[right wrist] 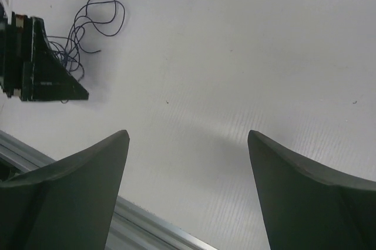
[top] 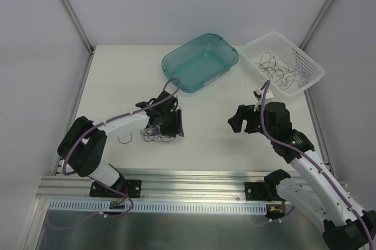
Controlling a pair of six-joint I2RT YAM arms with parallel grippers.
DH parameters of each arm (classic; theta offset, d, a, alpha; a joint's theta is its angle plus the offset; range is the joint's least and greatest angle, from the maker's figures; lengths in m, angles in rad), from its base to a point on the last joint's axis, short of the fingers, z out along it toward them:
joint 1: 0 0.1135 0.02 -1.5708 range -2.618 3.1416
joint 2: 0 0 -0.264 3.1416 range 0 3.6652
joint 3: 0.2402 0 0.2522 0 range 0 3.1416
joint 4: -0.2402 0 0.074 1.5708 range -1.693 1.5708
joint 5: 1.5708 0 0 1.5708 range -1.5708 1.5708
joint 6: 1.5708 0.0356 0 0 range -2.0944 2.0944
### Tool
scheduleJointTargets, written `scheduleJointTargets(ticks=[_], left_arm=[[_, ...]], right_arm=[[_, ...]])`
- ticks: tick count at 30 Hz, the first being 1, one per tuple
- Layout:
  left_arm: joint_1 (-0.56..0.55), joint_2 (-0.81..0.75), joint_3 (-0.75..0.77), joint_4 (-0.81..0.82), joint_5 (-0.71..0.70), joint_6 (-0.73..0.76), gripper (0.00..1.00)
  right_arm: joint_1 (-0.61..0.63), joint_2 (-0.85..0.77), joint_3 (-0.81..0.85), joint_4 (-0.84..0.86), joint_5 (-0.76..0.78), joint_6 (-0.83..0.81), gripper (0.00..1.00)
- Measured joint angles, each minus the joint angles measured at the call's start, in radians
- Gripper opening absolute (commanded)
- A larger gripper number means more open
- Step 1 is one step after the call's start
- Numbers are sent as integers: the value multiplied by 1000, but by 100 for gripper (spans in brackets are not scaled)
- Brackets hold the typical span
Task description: Untangle the cables
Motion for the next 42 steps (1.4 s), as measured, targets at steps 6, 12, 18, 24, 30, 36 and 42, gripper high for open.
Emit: scheduleJointTargets(ticks=[6, 12, 18, 24, 30, 36, 42], left_arm=[[-282, 14, 94, 13, -20, -42, 66], [-324, -80, 104, -8, -68, -45, 89], [-299, -258, 92, -71, -166, -34, 93], [-119, -346, -7, -119, -187, -31, 88], [11, -326, -58, -166, -179, 9, 80], [44, -301, -79, -164, -177, 48, 78], [45, -299, -117, -166, -177, 63, 78]], right_arm=[[6, -13, -6, 2, 34, 25, 86], [12, -19, -6, 2, 32, 35, 86], [52, 33, -6, 24, -1, 39, 86], [156, 198, 4, 42, -35, 39, 86], [316, 352, 72, 60, -36, 35, 85], [453, 506, 141, 118, -44, 20, 80], [504, 660, 172, 173, -19, 11, 65]])
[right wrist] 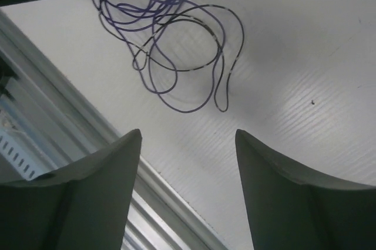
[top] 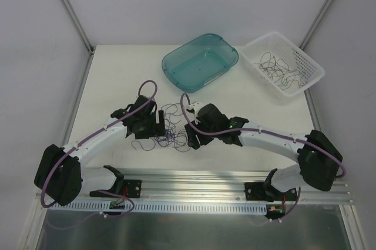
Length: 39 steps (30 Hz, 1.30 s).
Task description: Untangle the cables
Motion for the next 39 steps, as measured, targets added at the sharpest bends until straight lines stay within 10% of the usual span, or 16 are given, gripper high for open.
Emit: scheduleJointTargets(ticks=[8, 15, 39], left_arm=[[0, 20, -19, 14, 10, -2, 78], [0, 90, -19, 68, 32, -29, 75], [38, 263, 21, 138, -26, -134, 67]], right_arm=[[-3, 177, 62, 72, 87, -14, 45], [-3, 233, 68, 98, 148, -22, 1], [-89, -564, 546, -525, 360, -371, 1]])
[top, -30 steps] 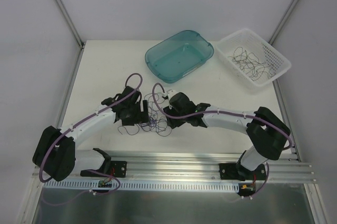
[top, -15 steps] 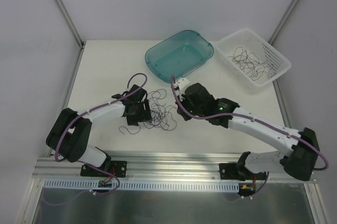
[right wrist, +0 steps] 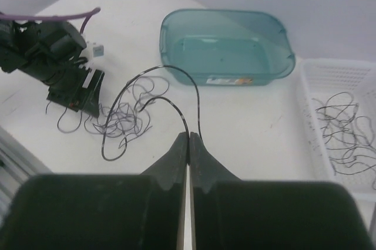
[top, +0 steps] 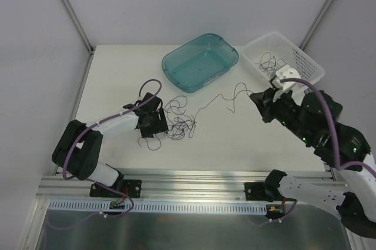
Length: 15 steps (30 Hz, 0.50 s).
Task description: Untangle the cables
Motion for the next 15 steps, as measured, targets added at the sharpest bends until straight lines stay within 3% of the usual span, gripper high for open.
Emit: scheduleJointTargets(ticks=[6, 15], left_arm=[[26, -15, -14, 13, 0, -1, 67], [68, -22, -22, 18, -2, 0, 68]], right_arm=[[-1, -63, 121, -9, 108, -56, 1], [-2, -110, 150, 53, 284, -118, 1]])
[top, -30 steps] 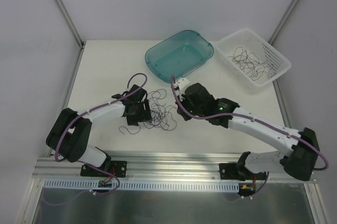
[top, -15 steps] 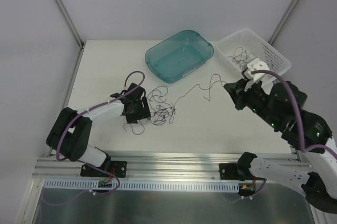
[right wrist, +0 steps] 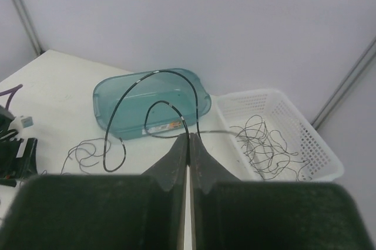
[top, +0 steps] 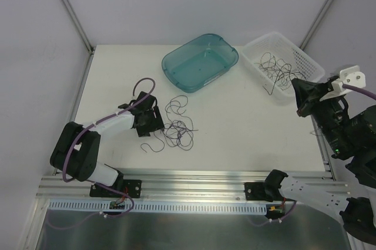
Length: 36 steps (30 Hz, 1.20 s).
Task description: Untangle the cables
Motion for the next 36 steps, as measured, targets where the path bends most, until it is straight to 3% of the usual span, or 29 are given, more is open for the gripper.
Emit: scheduleJointTargets(ticks=[6, 10, 17, 25, 36], left_arm=[[16, -22, -10, 2, 3, 6, 75], [16, -88, -11, -36, 15, 23, 86], [44, -267, 76, -108, 35, 92, 99], [115, -426, 125, -150, -35, 266, 99], [115, -514, 12, -154, -203, 437, 99]], right_arm=[[0, 12, -11, 75, 123, -64, 1], [-40, 60, -64, 140, 171, -105, 1], [-359, 248, -84, 164, 10, -35, 1], [-680, 499, 62, 175, -234, 137, 1], [-945, 737, 233, 289, -350, 280, 1]])
